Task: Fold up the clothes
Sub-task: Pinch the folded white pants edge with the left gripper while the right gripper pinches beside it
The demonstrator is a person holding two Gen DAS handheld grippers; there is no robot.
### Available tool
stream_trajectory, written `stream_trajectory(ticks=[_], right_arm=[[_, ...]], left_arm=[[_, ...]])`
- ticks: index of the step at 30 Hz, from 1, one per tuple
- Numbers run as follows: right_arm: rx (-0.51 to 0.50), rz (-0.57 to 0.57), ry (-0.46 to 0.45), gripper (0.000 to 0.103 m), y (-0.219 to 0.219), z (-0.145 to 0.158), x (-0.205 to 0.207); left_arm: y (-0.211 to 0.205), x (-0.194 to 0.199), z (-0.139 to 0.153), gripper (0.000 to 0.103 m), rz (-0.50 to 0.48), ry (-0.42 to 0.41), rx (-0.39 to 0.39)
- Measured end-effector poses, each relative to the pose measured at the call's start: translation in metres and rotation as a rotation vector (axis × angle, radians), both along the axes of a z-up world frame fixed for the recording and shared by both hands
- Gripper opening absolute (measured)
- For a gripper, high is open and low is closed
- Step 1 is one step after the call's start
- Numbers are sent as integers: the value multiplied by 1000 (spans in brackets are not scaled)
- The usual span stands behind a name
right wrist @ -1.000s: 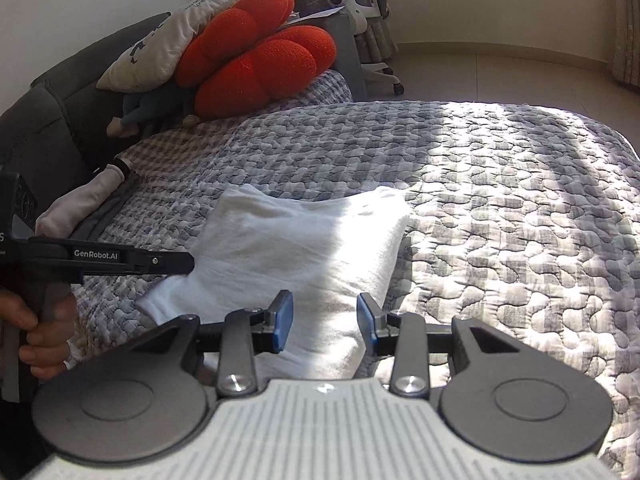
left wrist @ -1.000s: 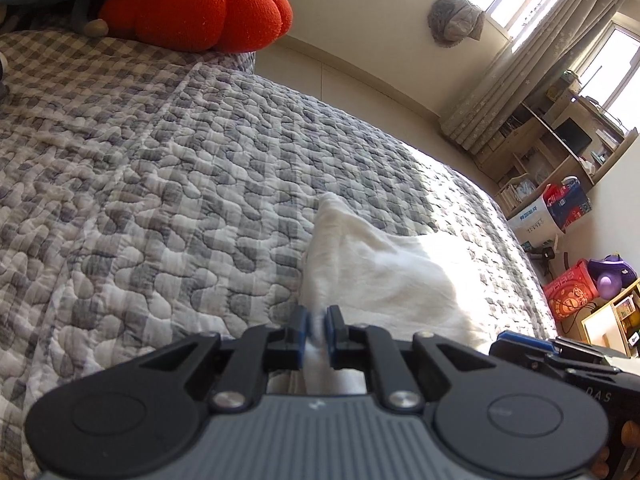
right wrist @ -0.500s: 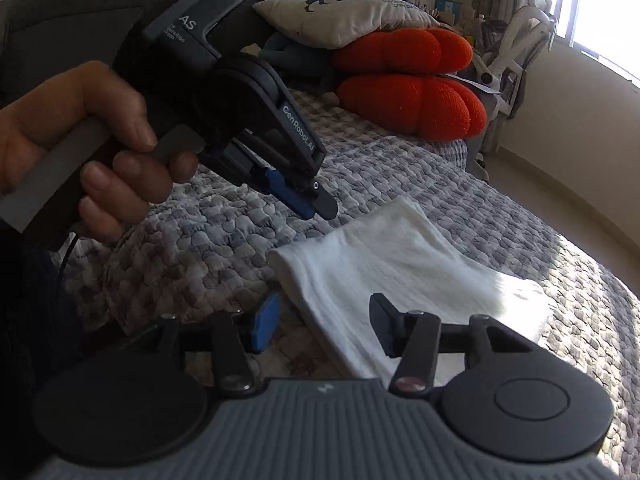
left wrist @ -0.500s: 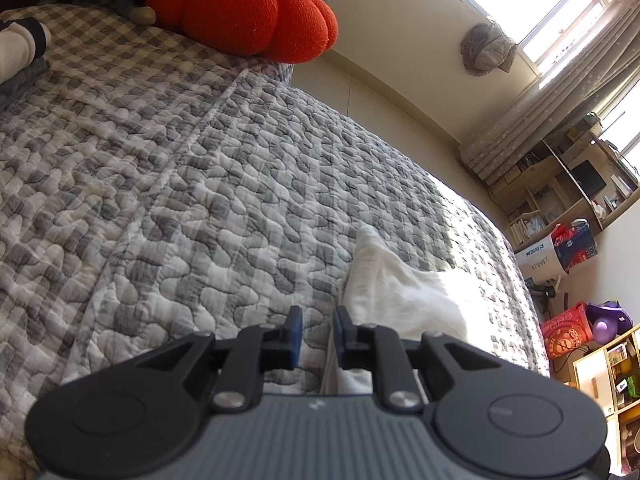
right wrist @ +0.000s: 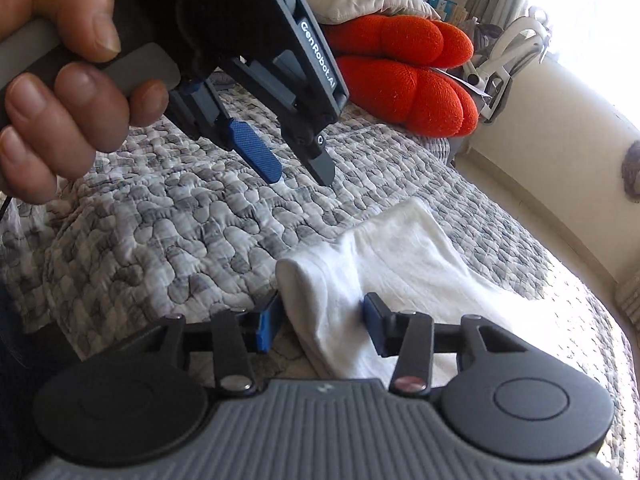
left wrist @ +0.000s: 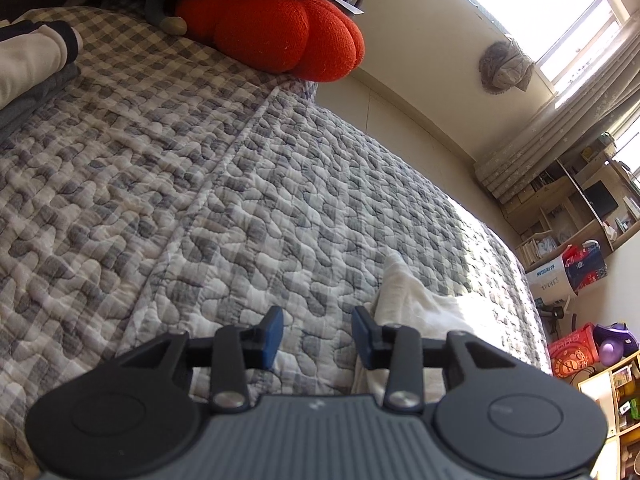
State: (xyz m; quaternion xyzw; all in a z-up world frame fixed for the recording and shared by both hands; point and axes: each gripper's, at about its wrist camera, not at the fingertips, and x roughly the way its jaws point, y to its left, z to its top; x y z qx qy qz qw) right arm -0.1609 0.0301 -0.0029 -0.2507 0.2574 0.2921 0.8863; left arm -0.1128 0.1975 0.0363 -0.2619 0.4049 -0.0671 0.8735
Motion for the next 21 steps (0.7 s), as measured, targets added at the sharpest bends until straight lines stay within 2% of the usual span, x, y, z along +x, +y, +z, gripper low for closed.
stream_trajectory(ticks=[1,2,7,8,10,13,15,18,21], right_arm=[[13,-3,9,28,-2,1,3],[49,-25,28,23,-6,5,6],[293,-94,197,20,-42,25,31],[321,-103,213,20,-47,27,33],[368,-116,240,20,-53,31,36],[399,-123,248,20,-56,35,32],[404,-121,242,20,-56,38,31],[395,-115,221,20,-53,42,32],[374,-105,197,20,-50,41,27]], left_arm=[[-1,0,0,39,-7,1,-4],[-3,0,0,40,-13,2,-8],[-6,-1,-5,41,-10,23,-42],[-6,0,-6,41,-14,29,-72],[-6,1,-12,50,-14,52,-147],[-8,1,-22,66,16,90,-216],[-8,1,-27,72,47,108,-258],[-11,1,-35,75,64,120,-349],[-19,1,-36,76,55,106,-398]])
